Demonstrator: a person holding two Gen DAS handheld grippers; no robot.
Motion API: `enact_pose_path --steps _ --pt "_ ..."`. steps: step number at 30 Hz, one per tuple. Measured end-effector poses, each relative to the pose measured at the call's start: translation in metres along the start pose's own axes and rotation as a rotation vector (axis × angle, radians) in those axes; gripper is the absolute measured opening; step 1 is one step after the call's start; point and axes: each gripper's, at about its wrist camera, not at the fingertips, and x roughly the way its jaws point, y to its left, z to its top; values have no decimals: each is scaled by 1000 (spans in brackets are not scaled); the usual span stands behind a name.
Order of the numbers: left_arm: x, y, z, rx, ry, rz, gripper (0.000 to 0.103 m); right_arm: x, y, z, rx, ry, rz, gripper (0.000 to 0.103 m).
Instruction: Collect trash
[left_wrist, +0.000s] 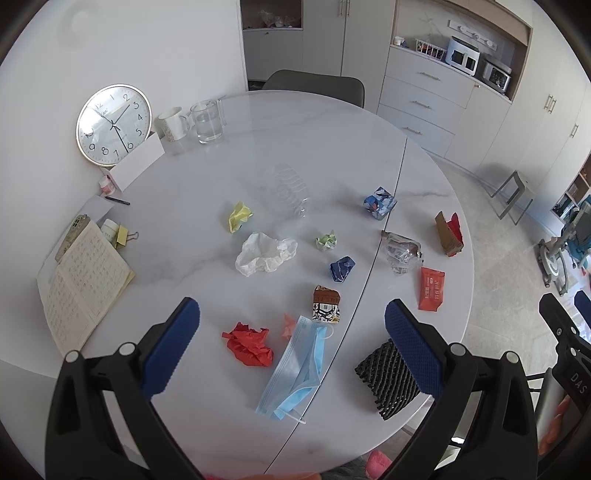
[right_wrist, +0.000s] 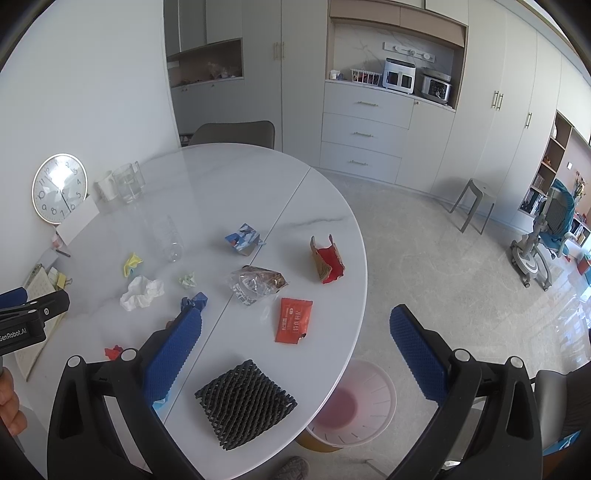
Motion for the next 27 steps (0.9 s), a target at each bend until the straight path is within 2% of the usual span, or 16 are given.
enact_pose_path --steps 20,27 --pt "11 4 2 -10 19 9 96 3 3 0 -4 1 2 101" --pt "23 17 0 41 -4 -36 96 8 0 -5 46 -23 43 101"
